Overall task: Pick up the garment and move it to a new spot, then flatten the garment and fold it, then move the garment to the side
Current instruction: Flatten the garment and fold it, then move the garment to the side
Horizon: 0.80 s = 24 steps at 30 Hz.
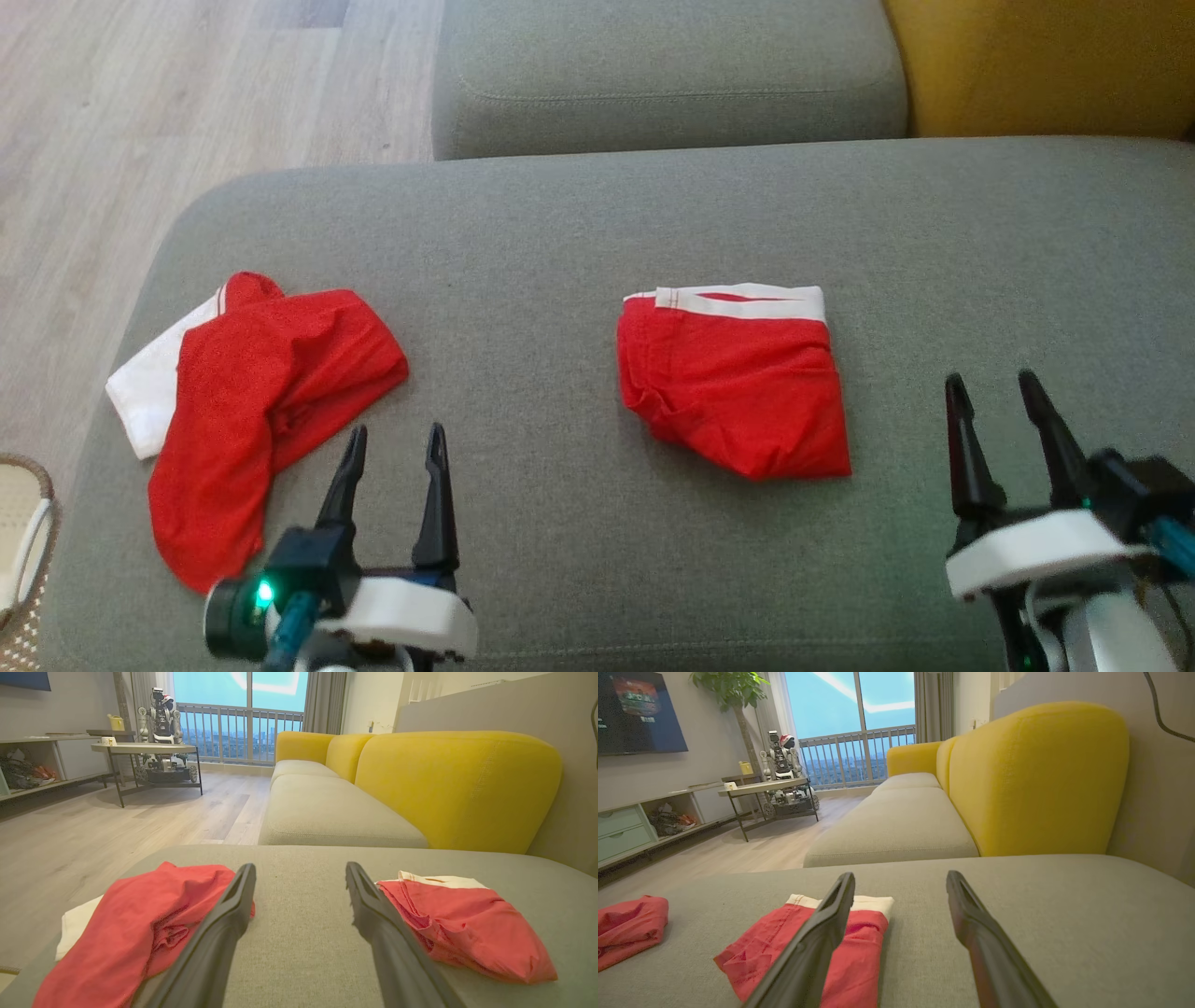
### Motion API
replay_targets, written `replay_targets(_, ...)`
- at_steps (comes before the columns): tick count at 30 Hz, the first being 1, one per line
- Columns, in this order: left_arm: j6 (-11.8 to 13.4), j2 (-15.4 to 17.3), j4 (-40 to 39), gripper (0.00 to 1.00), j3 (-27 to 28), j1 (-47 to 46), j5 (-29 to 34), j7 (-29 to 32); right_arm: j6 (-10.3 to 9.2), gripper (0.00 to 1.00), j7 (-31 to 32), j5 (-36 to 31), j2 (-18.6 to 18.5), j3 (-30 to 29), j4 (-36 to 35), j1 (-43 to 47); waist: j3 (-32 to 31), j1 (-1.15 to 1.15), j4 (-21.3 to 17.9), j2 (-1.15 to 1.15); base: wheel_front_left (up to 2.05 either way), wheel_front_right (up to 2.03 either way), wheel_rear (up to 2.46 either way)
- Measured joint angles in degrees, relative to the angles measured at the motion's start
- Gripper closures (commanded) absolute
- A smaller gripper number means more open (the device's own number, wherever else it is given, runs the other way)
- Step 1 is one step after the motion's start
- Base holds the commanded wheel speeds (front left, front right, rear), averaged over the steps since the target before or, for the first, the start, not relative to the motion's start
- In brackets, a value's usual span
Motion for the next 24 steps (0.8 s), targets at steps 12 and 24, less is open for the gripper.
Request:
replay_targets(12,1.1,0.0,-0.8,0.00,-0.8,2.1,0.4,0.0,0.00,0.00,0.0,2.7,0.6,0.4,-1.0,3.9,0.0,0.00,0.1,0.00,0.00,0.00,0.00)
replay_targets(24,0.9,0.0,-0.8,0.00,-1.6,2.0,0.6,0.0,0.00,0.00,0.1,2.1,0.6,0.4,3.3,2.5,1.9,0.00,2.0,0.00,0.00,0.00,0.00)
